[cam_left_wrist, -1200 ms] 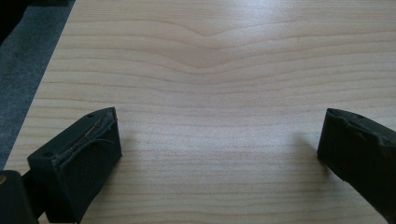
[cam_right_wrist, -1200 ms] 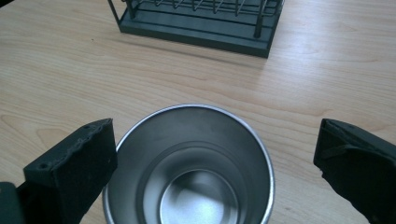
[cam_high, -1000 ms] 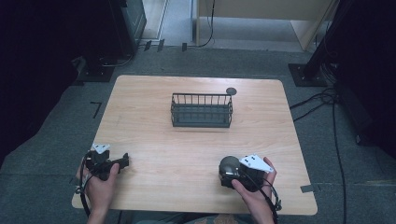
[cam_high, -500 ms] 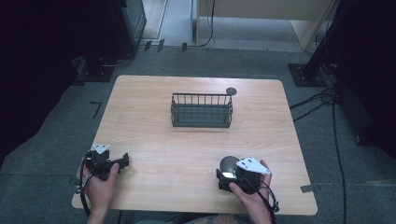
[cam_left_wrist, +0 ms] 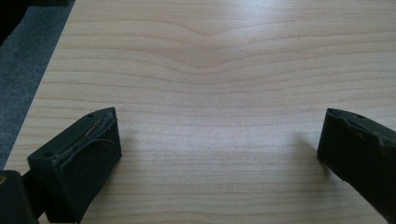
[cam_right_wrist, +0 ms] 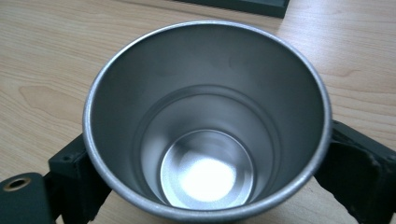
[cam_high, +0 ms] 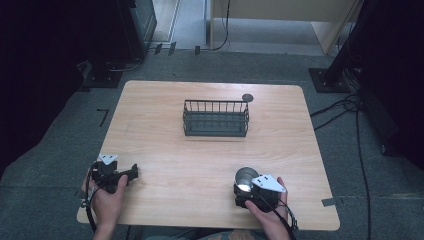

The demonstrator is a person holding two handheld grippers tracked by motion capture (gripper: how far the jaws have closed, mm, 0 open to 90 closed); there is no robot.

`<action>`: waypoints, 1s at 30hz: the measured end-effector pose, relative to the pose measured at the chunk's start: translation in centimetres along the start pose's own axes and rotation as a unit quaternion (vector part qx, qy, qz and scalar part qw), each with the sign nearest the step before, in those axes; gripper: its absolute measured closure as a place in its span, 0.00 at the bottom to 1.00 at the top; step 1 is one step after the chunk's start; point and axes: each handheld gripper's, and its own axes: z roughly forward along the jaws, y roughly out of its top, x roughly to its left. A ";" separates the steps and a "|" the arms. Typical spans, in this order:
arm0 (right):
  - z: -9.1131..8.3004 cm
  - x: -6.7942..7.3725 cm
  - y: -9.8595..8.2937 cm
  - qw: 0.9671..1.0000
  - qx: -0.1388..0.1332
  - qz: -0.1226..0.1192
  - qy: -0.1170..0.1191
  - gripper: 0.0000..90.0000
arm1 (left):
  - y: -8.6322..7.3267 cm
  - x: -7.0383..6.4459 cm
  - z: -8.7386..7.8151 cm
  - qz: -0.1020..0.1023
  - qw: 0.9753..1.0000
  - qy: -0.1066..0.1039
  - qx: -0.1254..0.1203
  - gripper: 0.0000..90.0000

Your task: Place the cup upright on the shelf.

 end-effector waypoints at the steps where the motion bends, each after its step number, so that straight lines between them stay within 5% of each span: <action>1: 0.0 0.0 0.0 1.000 0.000 0.000 0.000 0.10 | 0.0 0.0 0.0 0.000 1.000 0.000 0.000 0.00; 9: 0.5 0.6 -0.3 0.999 -0.008 -0.028 -0.015 0.16 | 0.0 0.0 0.0 0.000 1.000 0.000 0.000 0.00; 30: 0.1 -0.3 1.2 0.999 -0.020 -0.023 -0.024 0.20 | 0.0 0.0 0.0 0.000 1.000 0.000 0.000 0.00</action>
